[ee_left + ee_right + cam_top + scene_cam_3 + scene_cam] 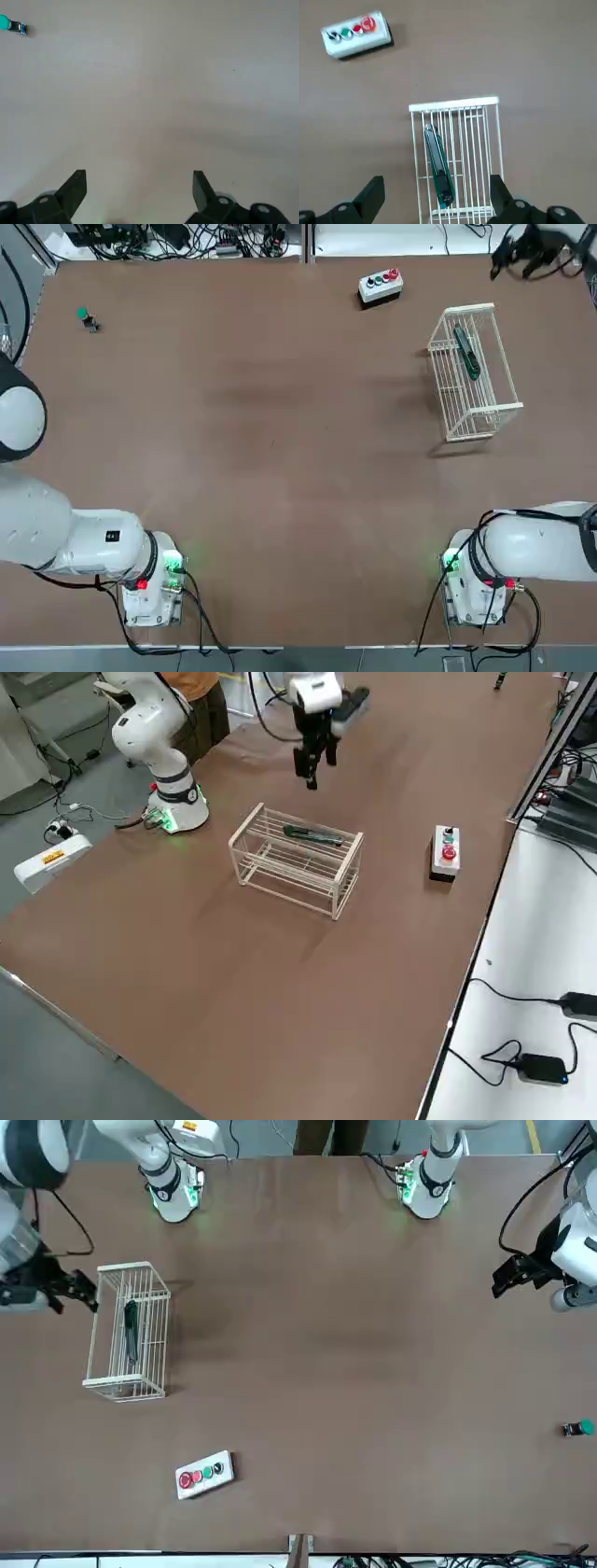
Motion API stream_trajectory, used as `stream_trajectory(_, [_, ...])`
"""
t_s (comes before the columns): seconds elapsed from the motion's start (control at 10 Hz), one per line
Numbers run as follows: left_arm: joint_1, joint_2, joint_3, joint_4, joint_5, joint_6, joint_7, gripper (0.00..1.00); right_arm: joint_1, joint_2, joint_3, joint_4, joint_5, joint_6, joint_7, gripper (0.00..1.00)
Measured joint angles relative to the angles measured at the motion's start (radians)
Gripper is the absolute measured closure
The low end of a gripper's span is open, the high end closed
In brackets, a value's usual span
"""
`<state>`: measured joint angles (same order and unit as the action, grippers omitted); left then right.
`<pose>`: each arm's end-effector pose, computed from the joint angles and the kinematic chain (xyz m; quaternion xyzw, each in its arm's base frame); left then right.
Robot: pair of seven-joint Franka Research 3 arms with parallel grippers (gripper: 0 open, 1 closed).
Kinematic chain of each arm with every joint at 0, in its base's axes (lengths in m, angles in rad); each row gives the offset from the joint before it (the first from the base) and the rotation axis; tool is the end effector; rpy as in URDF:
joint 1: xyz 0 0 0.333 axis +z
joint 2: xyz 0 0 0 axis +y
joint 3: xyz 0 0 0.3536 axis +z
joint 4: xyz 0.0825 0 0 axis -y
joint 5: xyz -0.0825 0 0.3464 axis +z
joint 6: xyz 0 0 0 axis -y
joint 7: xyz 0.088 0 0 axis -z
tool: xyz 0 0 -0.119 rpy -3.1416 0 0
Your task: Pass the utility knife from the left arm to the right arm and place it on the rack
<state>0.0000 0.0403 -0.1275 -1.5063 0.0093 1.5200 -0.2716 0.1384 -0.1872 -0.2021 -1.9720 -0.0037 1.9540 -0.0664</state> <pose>0.5218 -0.0640 0.6527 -0.9973 -0.0722 0.0125 0.0046 0.4776 -0.0390 0.5984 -0.9964 -0.0021 -0.0835 0.0116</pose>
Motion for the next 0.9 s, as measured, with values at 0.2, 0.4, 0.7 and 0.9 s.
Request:
stream_trajectory(0.2, [0.000, 0.000, 0.000, 0.001, 0.000, 0.000, 0.001, 0.00, -0.012, 0.043, 0.013, 0.168, 0.000, -0.151, 0.013, 0.00])
stream_trajectory(0.4, [0.000, 0.000, -0.002, 0.004, 0.000, 0.000, 0.001, 0.00, -0.040, 0.092, 0.036, 0.296, 0.000, -0.290, 0.037, 0.00])
stream_trajectory(0.7, [0.000, 0.000, -0.002, 0.005, 0.000, 0.000, 0.003, 0.00, -0.057, 0.110, 0.052, 0.340, 0.000, -0.343, 0.040, 0.00])
stream_trajectory(0.9, [0.003, 0.000, -0.001, 0.005, 0.000, 0.000, 0.003, 0.00, -0.057, 0.125, 0.054, 0.344, 0.000, -0.342, 0.042, 0.00])
